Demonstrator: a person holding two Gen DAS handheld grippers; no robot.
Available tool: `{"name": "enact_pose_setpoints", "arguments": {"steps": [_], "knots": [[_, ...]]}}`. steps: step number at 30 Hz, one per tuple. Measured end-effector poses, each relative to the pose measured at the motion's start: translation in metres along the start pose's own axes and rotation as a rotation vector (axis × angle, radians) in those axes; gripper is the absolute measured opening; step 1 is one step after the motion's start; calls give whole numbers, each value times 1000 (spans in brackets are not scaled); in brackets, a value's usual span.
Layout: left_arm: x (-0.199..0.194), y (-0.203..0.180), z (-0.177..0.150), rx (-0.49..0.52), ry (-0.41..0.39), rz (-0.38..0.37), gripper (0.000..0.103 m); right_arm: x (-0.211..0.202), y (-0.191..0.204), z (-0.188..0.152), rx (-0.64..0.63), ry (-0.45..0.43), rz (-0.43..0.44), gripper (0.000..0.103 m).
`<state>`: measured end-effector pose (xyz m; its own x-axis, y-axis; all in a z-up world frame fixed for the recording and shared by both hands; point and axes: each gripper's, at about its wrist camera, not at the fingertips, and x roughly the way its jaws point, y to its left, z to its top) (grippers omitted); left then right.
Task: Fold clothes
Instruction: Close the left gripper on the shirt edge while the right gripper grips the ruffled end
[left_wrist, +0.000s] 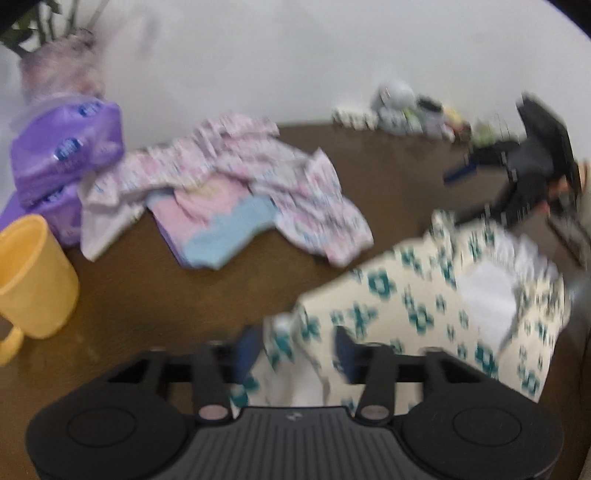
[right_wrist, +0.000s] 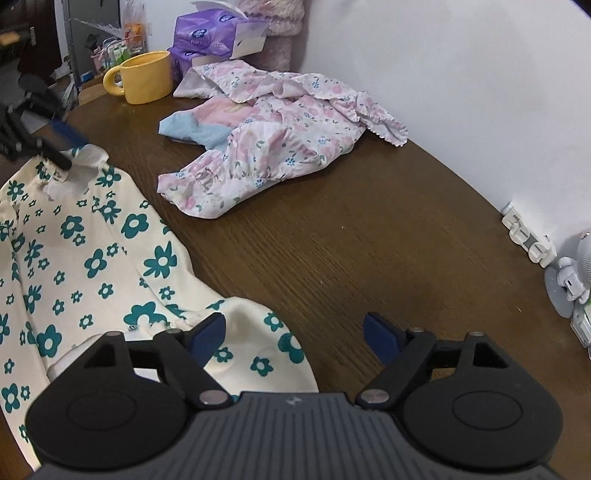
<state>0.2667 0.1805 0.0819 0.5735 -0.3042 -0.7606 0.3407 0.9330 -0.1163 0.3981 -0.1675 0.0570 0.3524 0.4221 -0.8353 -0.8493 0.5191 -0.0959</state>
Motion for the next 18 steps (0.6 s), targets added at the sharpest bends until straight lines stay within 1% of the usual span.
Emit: {"name": "enact_pose_setpoints", "arguments": {"steps": [1, 2, 6, 10, 12, 15, 17, 18], "knots": [[1, 1, 5, 3, 1, -5, 65, 1, -1, 1, -2, 9, 20, 80], [2, 2, 10, 7, 3, -11, 65, 3, -1, 2, -7, 23, 40, 78], [24, -3, 25, 98, 60, -15, 65, 13, 1, 5, -49, 88, 78, 74], [42, -8, 34, 159, 104, -42, 65, 21, -4, 9, -43, 101, 112, 68], [51, -9, 37, 183, 124, -59, 63, 23, -8, 9, -34, 103, 130, 65], [63, -10, 41, 215, 156, -82, 58, 28, -15, 10, -21, 107, 156, 63], [68, -8, 41, 232, 181, -90, 48, 30, -19, 10, -12, 110, 173, 60], [70, -7, 41, 240, 194, -95, 46, 31, -21, 10, -8, 111, 181, 60]]}}
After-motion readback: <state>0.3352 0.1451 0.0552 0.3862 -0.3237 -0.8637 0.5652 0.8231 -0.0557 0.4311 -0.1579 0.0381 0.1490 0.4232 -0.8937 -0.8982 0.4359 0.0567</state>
